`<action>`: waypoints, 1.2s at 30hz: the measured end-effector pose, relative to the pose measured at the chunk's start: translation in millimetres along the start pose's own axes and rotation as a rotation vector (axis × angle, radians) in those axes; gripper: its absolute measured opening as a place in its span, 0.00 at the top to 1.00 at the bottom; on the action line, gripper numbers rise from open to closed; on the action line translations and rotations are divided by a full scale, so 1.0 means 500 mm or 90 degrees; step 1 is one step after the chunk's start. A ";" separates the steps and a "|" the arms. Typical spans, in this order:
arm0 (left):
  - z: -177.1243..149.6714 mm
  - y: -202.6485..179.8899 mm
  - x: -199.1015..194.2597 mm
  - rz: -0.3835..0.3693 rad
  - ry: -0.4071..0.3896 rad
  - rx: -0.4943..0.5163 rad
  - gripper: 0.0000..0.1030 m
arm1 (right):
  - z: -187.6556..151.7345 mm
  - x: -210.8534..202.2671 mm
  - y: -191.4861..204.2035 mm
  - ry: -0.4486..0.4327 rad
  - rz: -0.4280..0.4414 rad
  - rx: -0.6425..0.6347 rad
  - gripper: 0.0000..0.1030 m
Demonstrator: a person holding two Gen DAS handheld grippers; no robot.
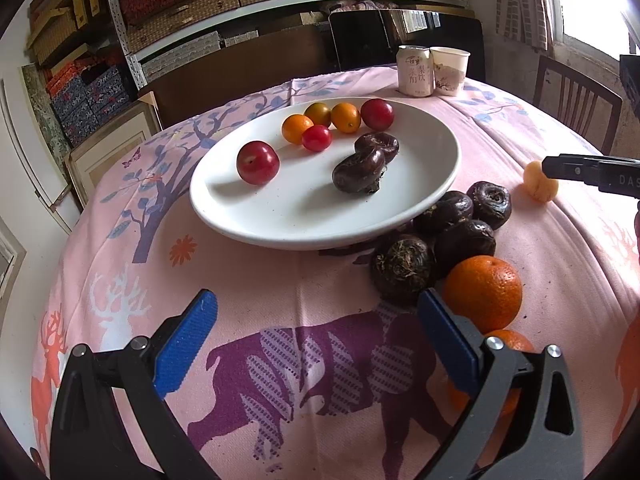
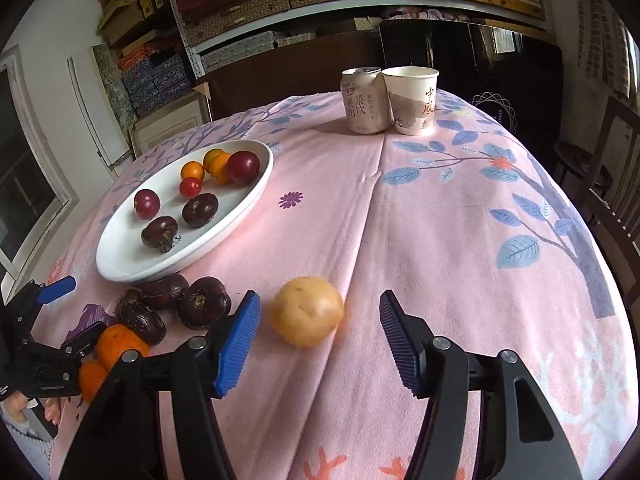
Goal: Organize fruits
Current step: 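Move the right tool around the yellow potato while the left tool reaches a dark round fruit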
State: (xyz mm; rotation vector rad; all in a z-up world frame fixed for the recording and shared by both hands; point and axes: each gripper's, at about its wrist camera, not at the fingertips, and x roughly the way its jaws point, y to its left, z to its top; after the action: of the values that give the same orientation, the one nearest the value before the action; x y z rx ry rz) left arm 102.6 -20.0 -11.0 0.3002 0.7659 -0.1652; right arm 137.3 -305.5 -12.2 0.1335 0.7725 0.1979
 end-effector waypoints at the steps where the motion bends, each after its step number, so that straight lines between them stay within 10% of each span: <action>1: 0.000 0.000 0.001 0.000 0.000 0.000 0.05 | -0.001 0.001 0.005 0.000 -0.003 -0.009 0.40; 16: 0.009 0.000 0.014 -0.026 0.008 -0.020 0.05 | 0.000 0.063 0.037 0.059 -0.018 -0.047 0.50; 29: 0.048 0.038 0.105 -0.167 0.073 -0.132 0.04 | 0.005 0.069 0.039 0.059 -0.016 -0.046 0.49; 36: 0.004 0.089 0.044 -0.018 0.051 -0.111 0.04 | 0.004 0.065 0.033 0.059 -0.011 -0.041 0.50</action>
State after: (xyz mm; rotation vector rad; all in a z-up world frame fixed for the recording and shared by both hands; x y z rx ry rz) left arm 130.8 20.6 -16.1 0.1312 0.8578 -0.1128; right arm 159.2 -282.3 -29.9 0.0568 0.8584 0.2128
